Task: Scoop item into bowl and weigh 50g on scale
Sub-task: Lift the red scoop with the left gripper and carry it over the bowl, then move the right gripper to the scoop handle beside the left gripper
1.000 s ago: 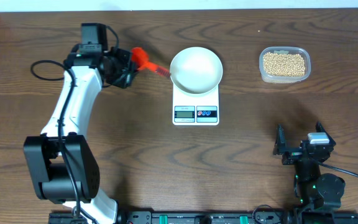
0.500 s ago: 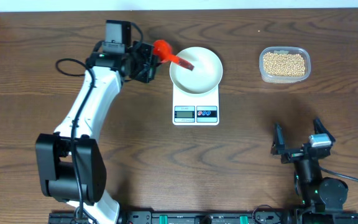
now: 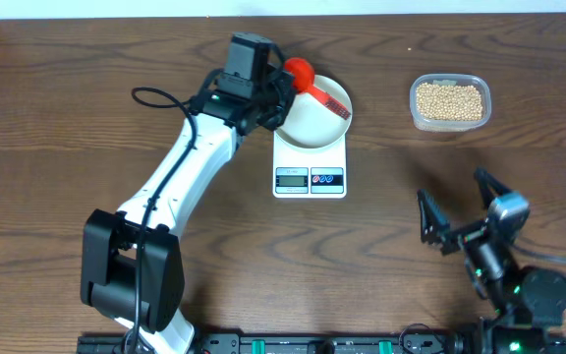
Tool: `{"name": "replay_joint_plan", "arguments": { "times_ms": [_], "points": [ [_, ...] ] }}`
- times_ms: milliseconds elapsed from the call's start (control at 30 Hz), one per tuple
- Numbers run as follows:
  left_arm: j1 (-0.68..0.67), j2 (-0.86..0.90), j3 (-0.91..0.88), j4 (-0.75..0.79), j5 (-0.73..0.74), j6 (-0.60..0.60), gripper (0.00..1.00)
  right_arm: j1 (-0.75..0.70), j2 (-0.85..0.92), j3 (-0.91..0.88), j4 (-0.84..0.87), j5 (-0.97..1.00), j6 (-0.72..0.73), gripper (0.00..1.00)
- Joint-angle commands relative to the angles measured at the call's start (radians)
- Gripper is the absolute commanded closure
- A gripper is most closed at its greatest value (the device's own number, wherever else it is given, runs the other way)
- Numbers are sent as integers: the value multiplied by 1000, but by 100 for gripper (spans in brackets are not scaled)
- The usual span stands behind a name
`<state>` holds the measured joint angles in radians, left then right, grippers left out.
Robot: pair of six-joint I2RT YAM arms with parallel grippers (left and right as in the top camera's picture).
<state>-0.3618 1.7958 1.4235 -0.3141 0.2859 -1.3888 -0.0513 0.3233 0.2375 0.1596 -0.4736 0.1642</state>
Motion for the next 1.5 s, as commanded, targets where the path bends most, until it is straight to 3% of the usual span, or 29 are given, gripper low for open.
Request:
{"name": "replay_joint_plan", "arguments": {
  "times_ms": [0, 367, 533, 833, 1033, 1100, 1200, 1467],
  "points": [
    [-29, -42, 9, 21, -76, -8, 93, -7, 155, 145, 5, -138, 31, 1],
    [-54, -42, 9, 25, -148, -258, 93, -2, 784, 654, -96, -501, 187, 1],
    [-54, -42, 8, -1, -175, -274, 93, 55, 1053, 818, -95, -583, 203, 1],
    [-54, -42, 8, -155, -216, -209, 93, 161, 1311, 877, 20, -611, 202, 1],
    [-54, -42, 7, -251, -250, -212, 93, 204, 1390, 877, 62, -572, 296, 1],
    [-54, -42, 7, -271, -249, -234, 93, 217, 1407, 877, 61, -563, 295, 6],
    [-54, -42, 7, -285, -249, -277, 93, 230, 1428, 877, 60, -549, 319, 29],
    [-54, -42, 7, -287, -242, -387, 93, 243, 1437, 877, 53, -523, 462, 47]
  ]
}}
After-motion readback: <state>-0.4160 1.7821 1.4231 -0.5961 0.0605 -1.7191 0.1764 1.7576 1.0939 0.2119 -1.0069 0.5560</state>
